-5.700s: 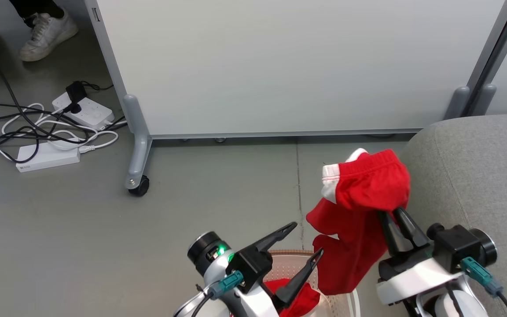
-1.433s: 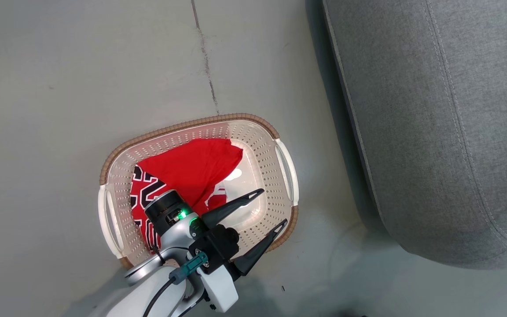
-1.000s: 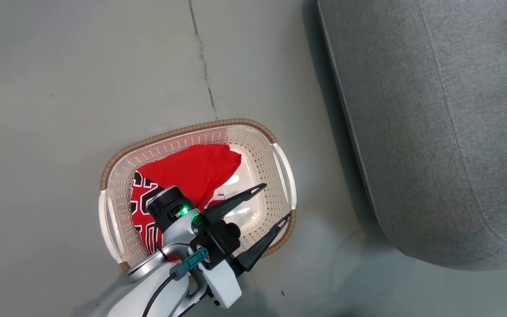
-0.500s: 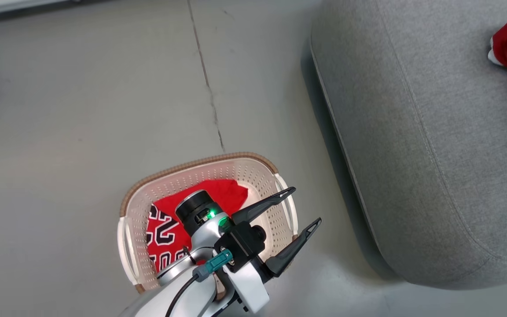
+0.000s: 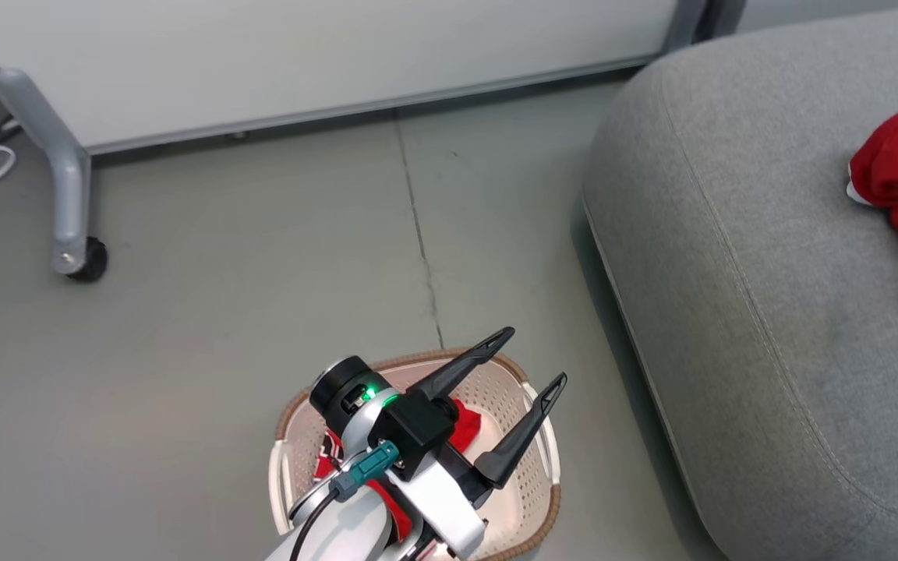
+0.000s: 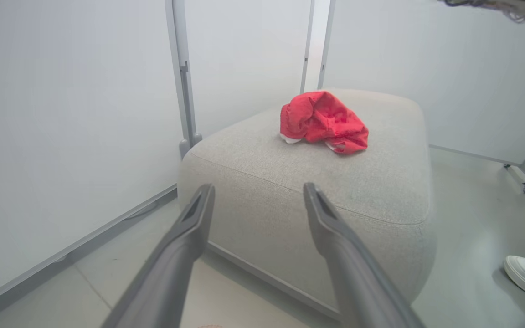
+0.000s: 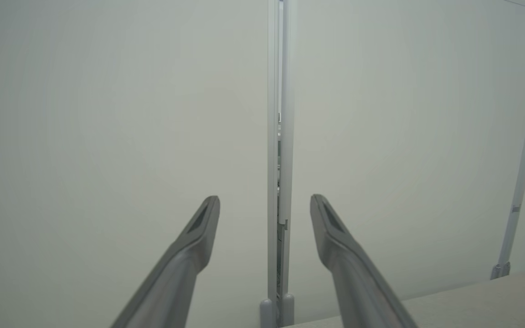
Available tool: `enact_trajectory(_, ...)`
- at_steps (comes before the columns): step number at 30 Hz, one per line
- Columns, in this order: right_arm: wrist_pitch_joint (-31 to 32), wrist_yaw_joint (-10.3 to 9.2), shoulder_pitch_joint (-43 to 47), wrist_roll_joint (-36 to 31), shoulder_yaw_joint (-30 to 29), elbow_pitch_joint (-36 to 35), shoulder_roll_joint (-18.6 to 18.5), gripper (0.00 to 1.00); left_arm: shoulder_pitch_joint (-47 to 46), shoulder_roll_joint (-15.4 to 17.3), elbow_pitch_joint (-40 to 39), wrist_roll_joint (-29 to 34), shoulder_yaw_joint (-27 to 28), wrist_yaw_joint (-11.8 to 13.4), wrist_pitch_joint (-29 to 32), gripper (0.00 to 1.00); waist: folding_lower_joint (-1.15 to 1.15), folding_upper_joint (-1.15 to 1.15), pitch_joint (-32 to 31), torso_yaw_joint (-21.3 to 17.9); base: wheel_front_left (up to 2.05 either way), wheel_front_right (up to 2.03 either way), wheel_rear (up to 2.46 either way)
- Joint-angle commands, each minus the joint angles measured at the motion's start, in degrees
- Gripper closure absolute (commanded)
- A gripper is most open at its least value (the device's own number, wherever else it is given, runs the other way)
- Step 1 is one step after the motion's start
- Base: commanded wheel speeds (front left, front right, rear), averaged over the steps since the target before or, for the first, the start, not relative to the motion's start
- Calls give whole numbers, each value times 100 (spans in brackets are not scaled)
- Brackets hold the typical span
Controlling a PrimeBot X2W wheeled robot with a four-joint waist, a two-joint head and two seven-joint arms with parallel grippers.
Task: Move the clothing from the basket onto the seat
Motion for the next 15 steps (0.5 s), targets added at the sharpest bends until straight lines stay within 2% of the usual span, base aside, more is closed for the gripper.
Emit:
enact_trajectory(1,-30,3,190,80,11,-135,115,0,64,6,-33,-24,55,-5,-5,0,0,0,-248,182,0,0,0)
enact_trajectory(2,-28,3,500,63,39,-579,234,0,148,-29,-66,-2,135,-5,-6,0,0,0,-380,258,0,0,0)
enact_trajectory(7,-29,3,1330,-123,119,-1522,649,0,404,-110,-112,-38,373,-5,-6,0,0,0,-710,493,0,0,0)
enact_trajectory(15,-29,3,2737,-840,64,-2292,1422,0,882,-177,-77,17,982,-5,-5,0,0,0,-1128,943,0,0,0)
